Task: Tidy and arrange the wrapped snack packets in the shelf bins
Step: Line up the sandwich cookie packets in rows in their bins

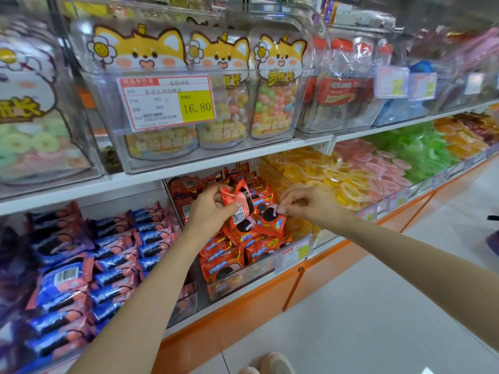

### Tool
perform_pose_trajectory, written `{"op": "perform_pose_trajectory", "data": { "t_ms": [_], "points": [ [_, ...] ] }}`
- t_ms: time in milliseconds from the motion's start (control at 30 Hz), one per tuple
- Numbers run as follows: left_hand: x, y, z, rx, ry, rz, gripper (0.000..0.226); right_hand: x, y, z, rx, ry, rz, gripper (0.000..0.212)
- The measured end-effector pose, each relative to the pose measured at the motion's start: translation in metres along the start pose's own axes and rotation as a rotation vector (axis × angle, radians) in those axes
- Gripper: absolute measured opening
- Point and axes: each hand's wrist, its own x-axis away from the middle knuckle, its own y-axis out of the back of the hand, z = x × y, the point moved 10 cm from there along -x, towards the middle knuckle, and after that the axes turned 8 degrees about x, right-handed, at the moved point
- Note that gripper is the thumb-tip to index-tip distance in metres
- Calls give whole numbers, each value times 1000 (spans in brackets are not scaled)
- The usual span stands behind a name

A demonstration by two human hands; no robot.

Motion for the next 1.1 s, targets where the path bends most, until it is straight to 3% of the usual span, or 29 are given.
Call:
{"op": "perform_pose_trajectory", "data": {
  "t_ms": [100, 267, 367, 500, 633, 767, 900, 1033, 1100],
  "points": [
    [-1, 0, 2, 17, 2, -1, 23, 0, -5, -6, 110, -59, -37, 18],
    [-2, 2, 4, 27, 11, -9, 24, -2, -14, -10, 79, -166, 75, 57],
    [-2, 4, 4, 30, 11, -17, 25, -2, -21, -15, -14, -221, 159, 66],
    [-1, 2, 2, 27, 6, -2, 23, 3, -33, -20, -130, -271, 314, 59],
    [-2, 4, 4, 36, 10, -16, 25, 7, -36, -18, -144, -250, 423, 35],
    [-3, 5, 1, 16, -38, -48, 38, 1, -16, -6, -279, -207, 281, 30],
    [3, -17, -7, -149, -133, 114, 18, -2, -5, 1, -462, -184, 148, 28],
    [5, -30, -1, -152, -60, 211, 12, -2, -13, -1, -535, -180, 108, 28],
    [7, -34, 6, -78, -2, 256, 29, -1, -14, -3, -577, -187, 84, 27]
  ]
}}
